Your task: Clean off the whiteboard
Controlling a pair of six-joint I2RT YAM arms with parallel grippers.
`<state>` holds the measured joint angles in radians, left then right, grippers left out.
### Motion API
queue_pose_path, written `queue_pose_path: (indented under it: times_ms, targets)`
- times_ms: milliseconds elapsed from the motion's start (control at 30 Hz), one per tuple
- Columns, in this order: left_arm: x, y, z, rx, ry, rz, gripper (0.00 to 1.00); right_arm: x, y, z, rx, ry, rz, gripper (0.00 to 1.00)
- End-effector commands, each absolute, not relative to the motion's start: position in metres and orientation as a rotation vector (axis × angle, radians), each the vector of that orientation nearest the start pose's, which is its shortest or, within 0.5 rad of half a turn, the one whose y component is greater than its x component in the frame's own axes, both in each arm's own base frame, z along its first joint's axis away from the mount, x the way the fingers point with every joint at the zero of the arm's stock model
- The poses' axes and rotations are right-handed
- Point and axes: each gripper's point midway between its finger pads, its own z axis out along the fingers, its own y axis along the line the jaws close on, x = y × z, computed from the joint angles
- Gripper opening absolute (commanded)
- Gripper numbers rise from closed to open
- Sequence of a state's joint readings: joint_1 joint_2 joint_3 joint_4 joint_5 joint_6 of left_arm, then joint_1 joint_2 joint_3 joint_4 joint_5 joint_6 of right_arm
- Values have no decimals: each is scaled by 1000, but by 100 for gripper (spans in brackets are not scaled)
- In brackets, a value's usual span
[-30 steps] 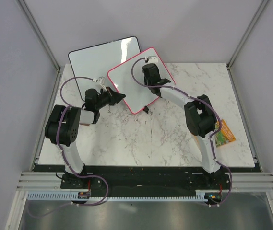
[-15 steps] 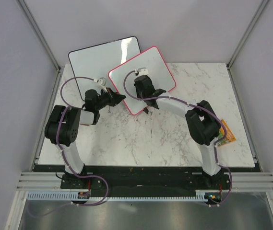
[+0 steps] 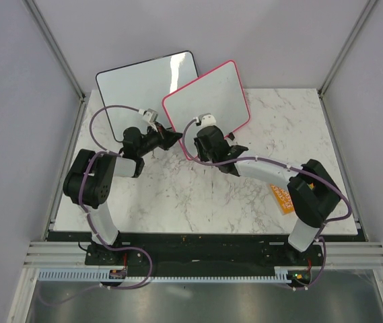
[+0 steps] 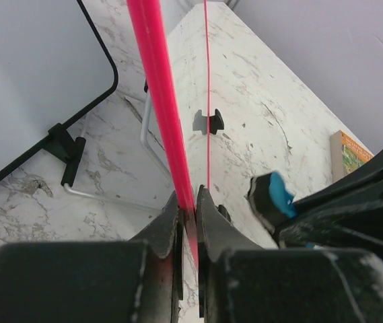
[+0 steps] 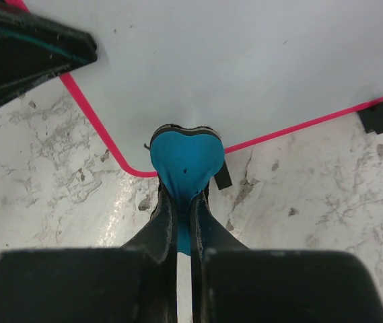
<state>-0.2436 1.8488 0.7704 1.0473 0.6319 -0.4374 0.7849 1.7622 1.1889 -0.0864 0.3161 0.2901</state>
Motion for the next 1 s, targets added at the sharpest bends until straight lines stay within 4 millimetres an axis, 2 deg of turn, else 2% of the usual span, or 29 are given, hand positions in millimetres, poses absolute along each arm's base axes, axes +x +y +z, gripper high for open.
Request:
queue_pose_path:
  times_ms: [0,200,300,333,533,800,933,967]
  targets:
    - [413,-228,129,488,1631,-957,2,378,288,144,-255,2086,234,0]
    - [411,-229,126,474,1667,-976,2,366,262,135,-226,2138,163,0]
    - [409,-228,124,467,1683,-977,2,355,252,122,-222,2187,139,0]
    - [409,-226,123,456,1688,-970,2,348,247,111,-233,2219,121,0]
    - [400,-223,121,442,1705,-970,2,319,232,77,-236,2324,122,0]
    - [390,-223,122,418,1721,-1007,2,291,212,48,-228,2407,101,0]
    - [382,-221,127,391,1717,-1019,2,284,212,46,-239,2412,132,8]
    - [384,-221,127,389,1719,-1020,2,284,210,47,-236,2411,131,13]
